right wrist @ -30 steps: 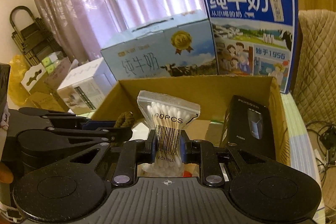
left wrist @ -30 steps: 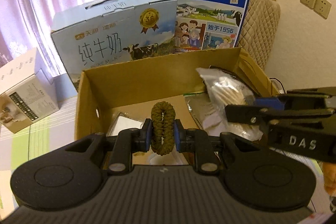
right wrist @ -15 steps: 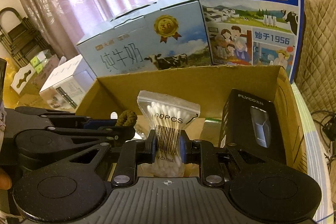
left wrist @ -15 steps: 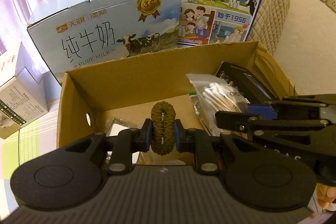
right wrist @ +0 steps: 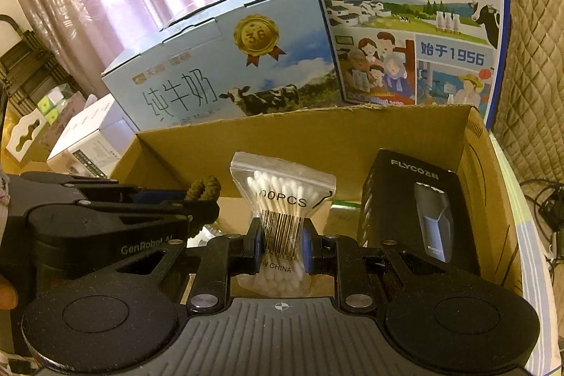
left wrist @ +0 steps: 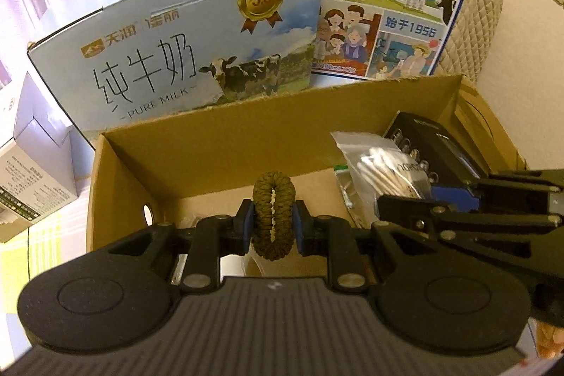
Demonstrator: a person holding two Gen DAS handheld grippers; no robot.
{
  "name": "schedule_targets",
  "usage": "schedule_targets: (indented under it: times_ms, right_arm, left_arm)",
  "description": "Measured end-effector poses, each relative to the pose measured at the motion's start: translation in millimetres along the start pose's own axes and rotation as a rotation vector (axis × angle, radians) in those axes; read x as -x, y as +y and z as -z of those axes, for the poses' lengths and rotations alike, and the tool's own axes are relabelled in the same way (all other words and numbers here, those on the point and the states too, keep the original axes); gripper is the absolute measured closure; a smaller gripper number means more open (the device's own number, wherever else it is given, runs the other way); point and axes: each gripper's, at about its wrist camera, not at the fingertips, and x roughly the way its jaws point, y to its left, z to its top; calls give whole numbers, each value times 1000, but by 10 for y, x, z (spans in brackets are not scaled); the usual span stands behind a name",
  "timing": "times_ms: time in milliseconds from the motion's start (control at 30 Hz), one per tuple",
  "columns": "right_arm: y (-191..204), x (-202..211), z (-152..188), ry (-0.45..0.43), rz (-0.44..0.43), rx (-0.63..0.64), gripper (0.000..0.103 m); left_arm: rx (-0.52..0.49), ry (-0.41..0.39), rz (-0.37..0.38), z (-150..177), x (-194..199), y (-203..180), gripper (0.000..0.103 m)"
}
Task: Organize objects
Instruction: 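Carry the hair tie and swab bag over the cardboard box with both tools, then open the left tool to drop the hair tie into the box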
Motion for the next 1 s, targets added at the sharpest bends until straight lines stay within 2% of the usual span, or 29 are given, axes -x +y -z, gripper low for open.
schedule_targets:
  times_ms: [100, 267, 433, 633, 1000]
  right_arm:
    - [-17, -27, -10, 1, 4, -4, 85]
    - [-42, -60, -26, 3, 9, -11, 85]
    - [-58, -58, -40, -4, 10, -17, 85]
    - [-53, -58, -65, -4, 11, -18, 85]
    - [-41, -111, -82, 4, 17, -26, 85]
  left_arm:
    - [-4, 3, -5, -41, -48, 4, 81]
    - [-1, -2, -18, -72, -103, 23, 73]
    - [1, -7, -26, -59, -116, 51, 43]
    - [7, -17, -41, -61, -81, 94, 31]
    - [17, -22, -57, -82, -32, 186, 30]
